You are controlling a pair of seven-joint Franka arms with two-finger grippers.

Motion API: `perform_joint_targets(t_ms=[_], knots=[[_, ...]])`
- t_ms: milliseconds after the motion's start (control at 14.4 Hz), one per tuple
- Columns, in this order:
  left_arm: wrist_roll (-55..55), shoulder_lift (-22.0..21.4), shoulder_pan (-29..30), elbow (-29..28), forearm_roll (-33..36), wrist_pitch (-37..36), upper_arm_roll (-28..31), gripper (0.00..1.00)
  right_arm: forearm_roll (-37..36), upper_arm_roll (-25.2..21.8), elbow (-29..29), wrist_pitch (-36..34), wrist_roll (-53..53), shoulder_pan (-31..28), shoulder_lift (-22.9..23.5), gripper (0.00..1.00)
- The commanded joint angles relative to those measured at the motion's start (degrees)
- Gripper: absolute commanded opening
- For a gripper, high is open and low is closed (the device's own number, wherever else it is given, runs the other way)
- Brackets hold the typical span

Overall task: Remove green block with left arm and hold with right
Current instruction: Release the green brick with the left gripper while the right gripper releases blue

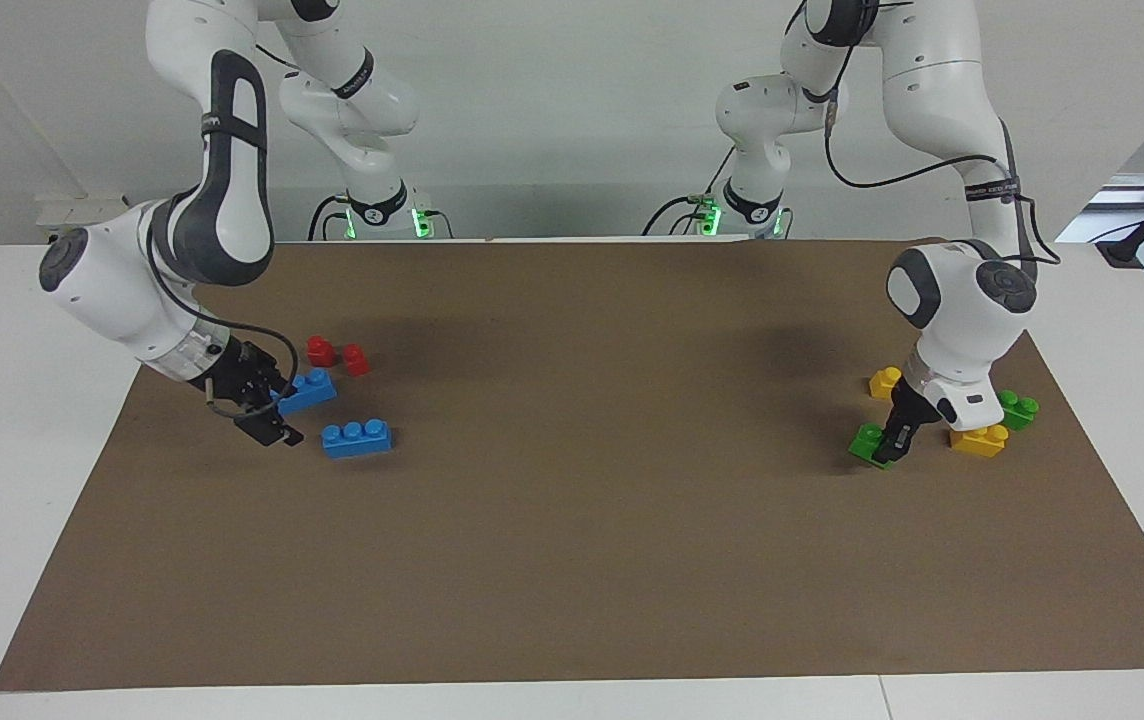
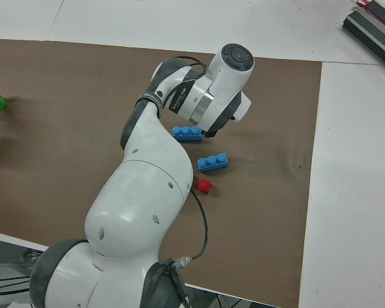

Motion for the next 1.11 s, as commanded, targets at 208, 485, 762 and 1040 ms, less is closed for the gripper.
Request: perform_joint_targets(t_ms=[208,485,762,1040], knots=[[3.54,0.13,0.26,1.29,-0.18,0.84,-0.20,1.00,-9.69,0.75,3.93,-14.51,-14.62,-0.17,-10.70,1.00],[3.81,0.13,0.26,1.47,-0.18,0.92,-0.20,1.00,-15.94,0.84,8.13,-23.38,-26.03,2.72,-15.64,1.00],[7.31,-0.92,0.34,1.65,1.92,-1.44,-0.20,1.00,-18.31,0.93,11.66,-25.88,-42.11,4.05,-15.29,1.00],[16.71,-4.95,0.52,4.45,2.28,-11.01,-0.12,1.00,-22.90,1.37,12.63,-23.58,-46.19,6.51,-14.77,1.00]])
